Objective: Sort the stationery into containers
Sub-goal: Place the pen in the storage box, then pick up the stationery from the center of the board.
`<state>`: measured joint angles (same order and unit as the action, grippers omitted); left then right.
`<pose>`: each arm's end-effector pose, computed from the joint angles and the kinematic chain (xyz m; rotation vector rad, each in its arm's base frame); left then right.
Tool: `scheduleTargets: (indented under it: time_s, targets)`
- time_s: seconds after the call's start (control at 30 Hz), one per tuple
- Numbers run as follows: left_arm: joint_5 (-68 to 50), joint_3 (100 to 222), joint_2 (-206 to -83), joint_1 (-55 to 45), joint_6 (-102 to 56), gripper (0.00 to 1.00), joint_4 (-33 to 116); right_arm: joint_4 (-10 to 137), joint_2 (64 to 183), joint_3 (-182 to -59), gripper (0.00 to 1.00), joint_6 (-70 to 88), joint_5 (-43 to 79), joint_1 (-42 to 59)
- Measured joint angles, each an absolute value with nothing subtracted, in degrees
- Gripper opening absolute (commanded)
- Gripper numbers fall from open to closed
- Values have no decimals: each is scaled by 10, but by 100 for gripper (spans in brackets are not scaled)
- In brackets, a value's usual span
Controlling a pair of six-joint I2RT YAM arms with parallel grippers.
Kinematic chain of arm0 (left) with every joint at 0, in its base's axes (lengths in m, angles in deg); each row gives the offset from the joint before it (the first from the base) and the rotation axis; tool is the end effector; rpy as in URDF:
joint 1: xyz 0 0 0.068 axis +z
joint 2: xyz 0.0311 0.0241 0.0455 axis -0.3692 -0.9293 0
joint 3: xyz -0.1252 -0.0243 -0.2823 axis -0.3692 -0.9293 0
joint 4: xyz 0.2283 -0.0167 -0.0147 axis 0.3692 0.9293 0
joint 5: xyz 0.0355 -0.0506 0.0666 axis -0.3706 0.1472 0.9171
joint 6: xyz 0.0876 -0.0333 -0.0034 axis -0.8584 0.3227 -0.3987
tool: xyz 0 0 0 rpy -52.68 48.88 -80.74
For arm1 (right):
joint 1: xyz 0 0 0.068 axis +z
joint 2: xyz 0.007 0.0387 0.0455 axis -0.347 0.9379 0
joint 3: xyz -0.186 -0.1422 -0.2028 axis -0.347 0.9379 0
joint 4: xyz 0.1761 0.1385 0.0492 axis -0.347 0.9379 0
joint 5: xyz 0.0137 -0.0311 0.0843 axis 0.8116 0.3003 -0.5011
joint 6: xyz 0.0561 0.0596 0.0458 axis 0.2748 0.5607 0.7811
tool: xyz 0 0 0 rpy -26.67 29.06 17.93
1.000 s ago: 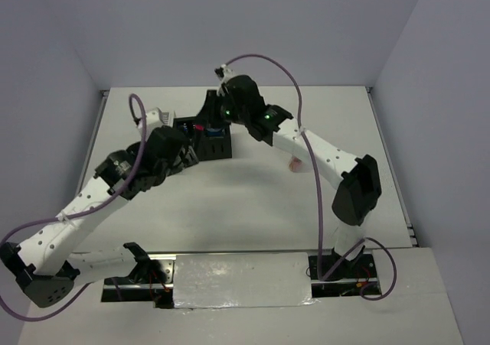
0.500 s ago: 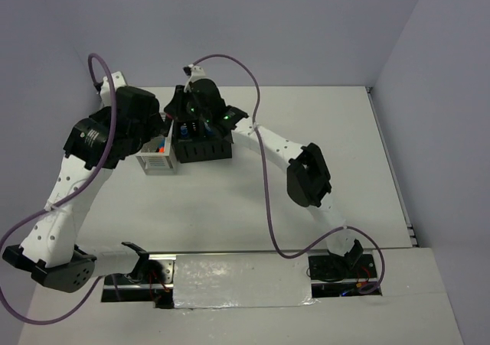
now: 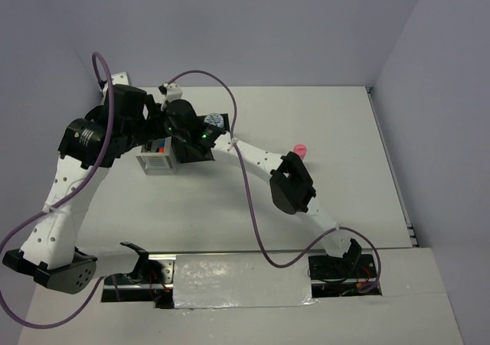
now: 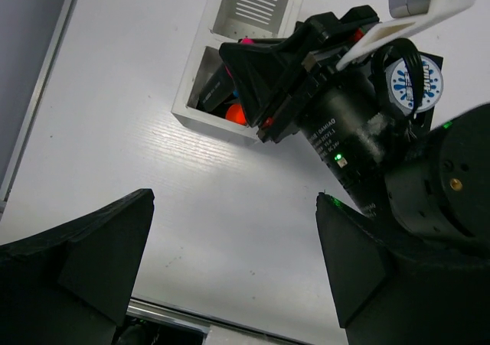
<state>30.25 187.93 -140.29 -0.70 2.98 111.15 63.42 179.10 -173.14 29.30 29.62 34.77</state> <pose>0.1945 -0.0327 0.4566 -0.5537 2.0806 0.0220 0.3566 0.4998 0.3206 -0.3918 1.7984 0.9735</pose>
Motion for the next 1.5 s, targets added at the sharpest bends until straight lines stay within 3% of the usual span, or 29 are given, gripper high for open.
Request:
scheduleTargets:
  time_s: [0.13,0.23,0.27,0.5,0.67,0.83,0.93,1.1,1.3,1.5]
  targets:
    - [283,1868,-1389,-4,15,99,1105,633,1805,-1735,20,288,312,344]
    - [269,1855,-1377,-2,3,99,1104,634,1825,-1755,93,283,321,343]
    - [264,1851,-1375,-2,1,99,1104,635,1830,-1759,100,277,321,342]
    - [245,1844,-1368,-1,-10,99,1100,634,1812,-1742,100,253,315,342]
    - [227,1852,-1366,-1,-14,99,1088,661,1709,-1692,100,217,316,337]
    - [148,1812,-1357,-2,-41,99,1011,715,1452,-1569,100,195,382,302]
    - [118,1765,-1373,-37,-43,99,951,787,1281,-1510,100,223,431,213]
    - [86,1749,-1503,-162,-50,99,834,986,1109,-1470,100,268,479,32]
    - [45,1787,-1673,-246,-109,99,721,1150,1008,-1338,100,271,443,-5]
    - [-4,1974,-1866,-271,-163,99,677,1243,970,-1294,100,274,398,-15]
